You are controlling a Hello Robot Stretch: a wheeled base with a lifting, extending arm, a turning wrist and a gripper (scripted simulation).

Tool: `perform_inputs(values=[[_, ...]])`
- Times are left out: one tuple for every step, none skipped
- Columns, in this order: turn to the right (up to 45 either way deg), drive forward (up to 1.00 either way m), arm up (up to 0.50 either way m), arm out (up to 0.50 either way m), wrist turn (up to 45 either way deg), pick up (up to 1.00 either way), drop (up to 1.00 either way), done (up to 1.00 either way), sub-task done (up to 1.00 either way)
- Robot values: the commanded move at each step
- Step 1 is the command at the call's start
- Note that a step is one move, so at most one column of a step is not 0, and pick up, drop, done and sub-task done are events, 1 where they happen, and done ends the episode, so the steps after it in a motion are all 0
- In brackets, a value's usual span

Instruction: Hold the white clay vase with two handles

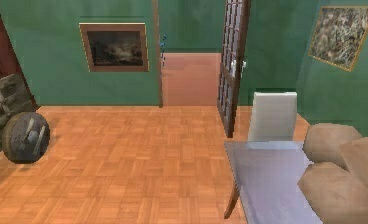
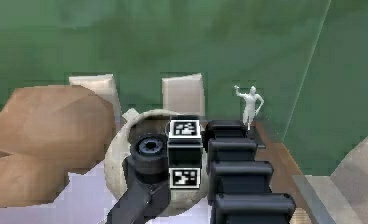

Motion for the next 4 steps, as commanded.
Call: perform_inputs(values=[[0.0, 0.00, 0.00, 0.00, 45.0, 0.00, 0.00, 0.00, 0.00], [0.0, 0.00, 0.00, 0.00, 45.0, 0.00, 0.00, 0.00, 0.00], [0.0, 0.00, 0.00, 0.00, 33.0, 0.00, 0.00, 0.00, 0.00], [0.0, 0.00, -0.24, 0.00, 0.0, 0.00, 0.00, 0.00, 0.00]])
